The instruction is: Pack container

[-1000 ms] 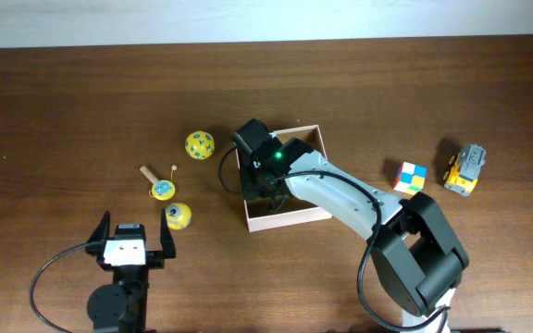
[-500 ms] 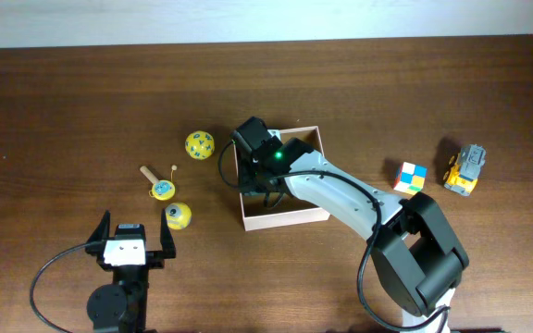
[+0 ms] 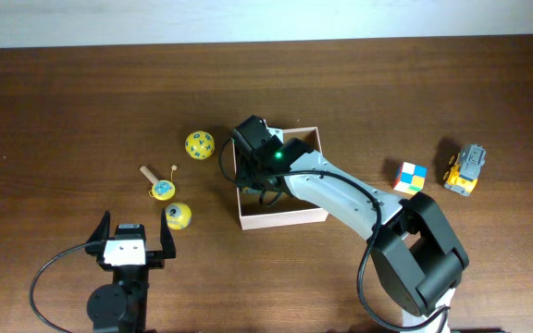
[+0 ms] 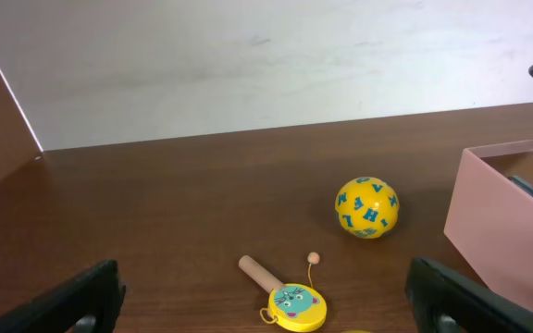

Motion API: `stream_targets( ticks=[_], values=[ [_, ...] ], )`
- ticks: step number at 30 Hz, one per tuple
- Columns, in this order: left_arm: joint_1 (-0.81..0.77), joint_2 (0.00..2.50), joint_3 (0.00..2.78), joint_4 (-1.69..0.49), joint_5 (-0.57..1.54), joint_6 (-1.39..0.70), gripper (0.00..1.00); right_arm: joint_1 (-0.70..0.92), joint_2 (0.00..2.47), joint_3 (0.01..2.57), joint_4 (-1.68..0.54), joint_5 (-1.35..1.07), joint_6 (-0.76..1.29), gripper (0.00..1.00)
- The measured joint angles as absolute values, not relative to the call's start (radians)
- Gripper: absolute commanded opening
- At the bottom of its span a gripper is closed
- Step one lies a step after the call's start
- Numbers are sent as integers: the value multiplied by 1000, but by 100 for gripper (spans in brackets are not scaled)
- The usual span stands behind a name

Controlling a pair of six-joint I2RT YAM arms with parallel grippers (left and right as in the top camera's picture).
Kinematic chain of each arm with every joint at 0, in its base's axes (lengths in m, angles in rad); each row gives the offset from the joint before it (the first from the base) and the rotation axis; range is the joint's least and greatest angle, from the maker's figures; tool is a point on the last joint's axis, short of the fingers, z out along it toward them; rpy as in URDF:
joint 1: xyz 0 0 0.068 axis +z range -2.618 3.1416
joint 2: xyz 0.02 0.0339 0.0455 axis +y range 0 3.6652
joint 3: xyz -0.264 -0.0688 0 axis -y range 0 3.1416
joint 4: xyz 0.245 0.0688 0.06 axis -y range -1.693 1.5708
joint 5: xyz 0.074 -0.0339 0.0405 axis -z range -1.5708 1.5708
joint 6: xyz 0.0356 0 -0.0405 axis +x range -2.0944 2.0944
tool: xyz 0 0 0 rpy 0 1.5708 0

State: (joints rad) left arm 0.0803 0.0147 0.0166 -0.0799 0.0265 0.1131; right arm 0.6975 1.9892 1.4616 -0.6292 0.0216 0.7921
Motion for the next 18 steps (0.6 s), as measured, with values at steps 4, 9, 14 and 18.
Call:
stream_targets(
  ticks=[4,9,14,18],
  values=[
    [80,15,17,-80,27,113,99,698,1989,1462,-619,22,821,61],
    [80,15,17,-80,27,113,99,698,1989,1462,-603,22,860,61],
    [80,15,17,-80,27,113,99,698,1989,1462,-585,22,894,61],
    [80,15,17,-80,27,113,99,698,1989,1462,-565,22,909,61]
  ],
)
